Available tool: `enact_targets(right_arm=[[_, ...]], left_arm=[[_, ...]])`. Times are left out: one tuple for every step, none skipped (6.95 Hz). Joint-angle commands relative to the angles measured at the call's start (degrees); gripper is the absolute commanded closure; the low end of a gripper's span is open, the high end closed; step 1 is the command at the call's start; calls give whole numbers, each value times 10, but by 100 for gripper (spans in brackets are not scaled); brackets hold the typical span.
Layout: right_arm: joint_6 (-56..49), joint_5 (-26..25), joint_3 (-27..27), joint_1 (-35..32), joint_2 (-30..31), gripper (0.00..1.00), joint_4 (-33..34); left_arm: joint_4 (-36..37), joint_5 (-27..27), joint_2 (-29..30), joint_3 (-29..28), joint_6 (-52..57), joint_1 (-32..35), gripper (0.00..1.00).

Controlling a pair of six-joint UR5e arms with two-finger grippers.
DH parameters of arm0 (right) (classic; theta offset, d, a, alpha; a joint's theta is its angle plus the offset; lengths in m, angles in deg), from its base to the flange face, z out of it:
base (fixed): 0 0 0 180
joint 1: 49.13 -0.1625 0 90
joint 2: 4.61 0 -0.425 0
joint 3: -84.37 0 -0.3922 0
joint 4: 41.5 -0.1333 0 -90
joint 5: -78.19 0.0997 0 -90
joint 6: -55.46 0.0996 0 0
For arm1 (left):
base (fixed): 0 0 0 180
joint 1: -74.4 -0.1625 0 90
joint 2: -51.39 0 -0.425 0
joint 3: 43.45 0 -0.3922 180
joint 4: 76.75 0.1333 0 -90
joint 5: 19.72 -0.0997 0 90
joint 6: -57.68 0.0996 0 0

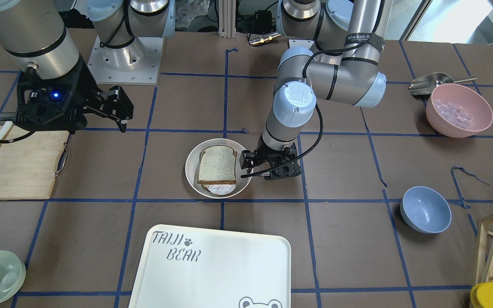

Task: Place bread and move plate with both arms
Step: 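Lower the left gripper to the white plate rim and grip it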

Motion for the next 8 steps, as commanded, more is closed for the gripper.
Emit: enact_targets(right_arm=[[-1, 0, -1, 0, 0, 0, -1], [-3, 0, -1, 1, -1, 0, -1], [-4, 0, -1, 1, -1, 0, -1], [-3, -5, -1, 1, -1, 0, -1], [-3, -6, -4, 1, -1, 0, -1], [-3, -5, -12, 1, 0, 0, 0], [-3, -5, -15, 1, 0, 0, 0], [-2, -6, -15, 1, 0, 0, 2]], left_arm=[[8, 0, 29, 0, 37, 8, 27], [14, 0, 34, 0, 68, 12, 28], [17, 10, 40, 0, 71, 15, 31], [16, 39, 45, 0, 91, 15, 38], [17, 40, 47, 0, 96, 15, 55], [16, 40, 47, 0, 94, 15, 100], [16, 38, 48, -2, 100, 15, 100], [17, 36, 47, -3, 101, 16, 100]])
